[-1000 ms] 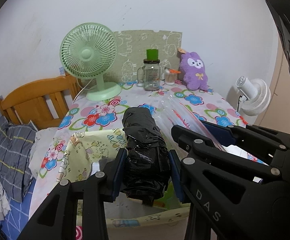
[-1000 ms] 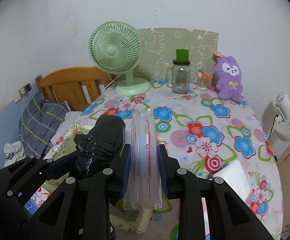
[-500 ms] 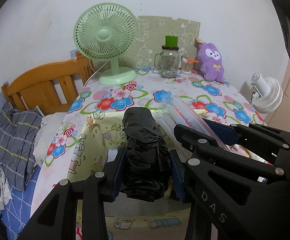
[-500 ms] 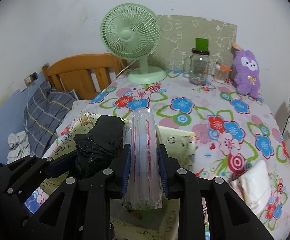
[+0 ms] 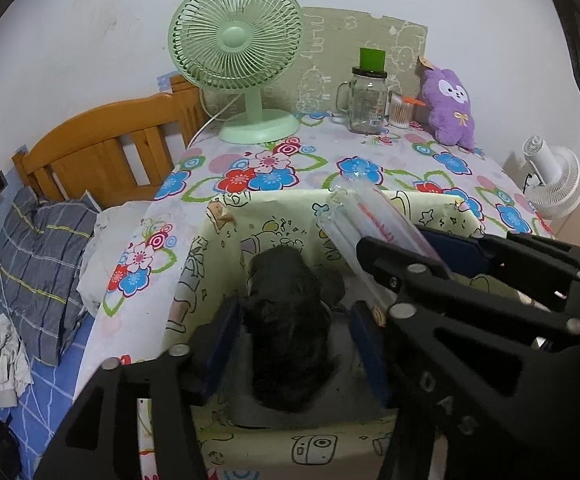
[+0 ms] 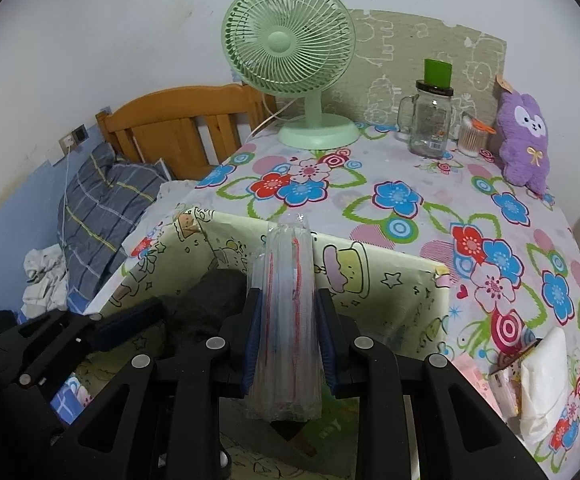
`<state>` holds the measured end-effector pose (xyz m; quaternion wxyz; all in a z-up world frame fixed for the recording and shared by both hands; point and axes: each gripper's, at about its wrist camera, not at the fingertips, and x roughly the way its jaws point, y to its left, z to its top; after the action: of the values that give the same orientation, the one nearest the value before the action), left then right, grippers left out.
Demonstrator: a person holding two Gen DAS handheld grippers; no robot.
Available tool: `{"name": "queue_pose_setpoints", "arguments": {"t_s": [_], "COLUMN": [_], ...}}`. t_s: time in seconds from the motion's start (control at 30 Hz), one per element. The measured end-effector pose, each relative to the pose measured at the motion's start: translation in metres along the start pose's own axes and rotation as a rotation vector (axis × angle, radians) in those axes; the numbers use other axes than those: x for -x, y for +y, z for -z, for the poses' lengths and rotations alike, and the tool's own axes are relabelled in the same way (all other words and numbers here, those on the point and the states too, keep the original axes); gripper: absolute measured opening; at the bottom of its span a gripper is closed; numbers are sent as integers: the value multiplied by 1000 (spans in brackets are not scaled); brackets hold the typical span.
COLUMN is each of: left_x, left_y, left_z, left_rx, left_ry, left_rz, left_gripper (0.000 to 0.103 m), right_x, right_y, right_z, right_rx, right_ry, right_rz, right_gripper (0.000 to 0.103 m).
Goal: Organize soft objects
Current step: 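Carry the clear tubes and black bundle with both tools toward the fabric box, then open both tools to drop the tubes and bundle into the box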
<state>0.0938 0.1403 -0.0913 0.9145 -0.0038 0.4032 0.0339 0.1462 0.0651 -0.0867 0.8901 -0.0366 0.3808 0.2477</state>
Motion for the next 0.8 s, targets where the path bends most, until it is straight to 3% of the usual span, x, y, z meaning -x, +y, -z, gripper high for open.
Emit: {"name": "queue_pose_setpoints", "arguments": {"t_s": [0.13, 0.27, 0.33, 0.4, 0.43, 0.8], "left_x": [0, -3, -4, -3, -2, 6], "left_y": [1, 1, 0, -1, -3, -12], "left_z": [-1, 0, 0, 0, -1, -9], "left_rx": [0, -1, 2, -2, -6, -3], "left_ry": [-5, 7, 9, 3, -5, -29], "left_rz": [-1, 6, 16, 23, 17, 14], "left_gripper": [78, 79, 83, 85, 86, 96], "right_x": [-6, -11, -12, -11, -9, 12], "right_y": [3, 3, 3, 2, 1, -9], "right_z": [0, -1, -2, -2, -1, -4], "right_rx": [5, 17, 21, 20, 18, 24], "right_ry": [13, 38, 48, 49, 41, -8], "right_rz": [-8, -16, -13, 2, 8, 57], "right_gripper": [29, 32, 41, 67, 70, 79]}}
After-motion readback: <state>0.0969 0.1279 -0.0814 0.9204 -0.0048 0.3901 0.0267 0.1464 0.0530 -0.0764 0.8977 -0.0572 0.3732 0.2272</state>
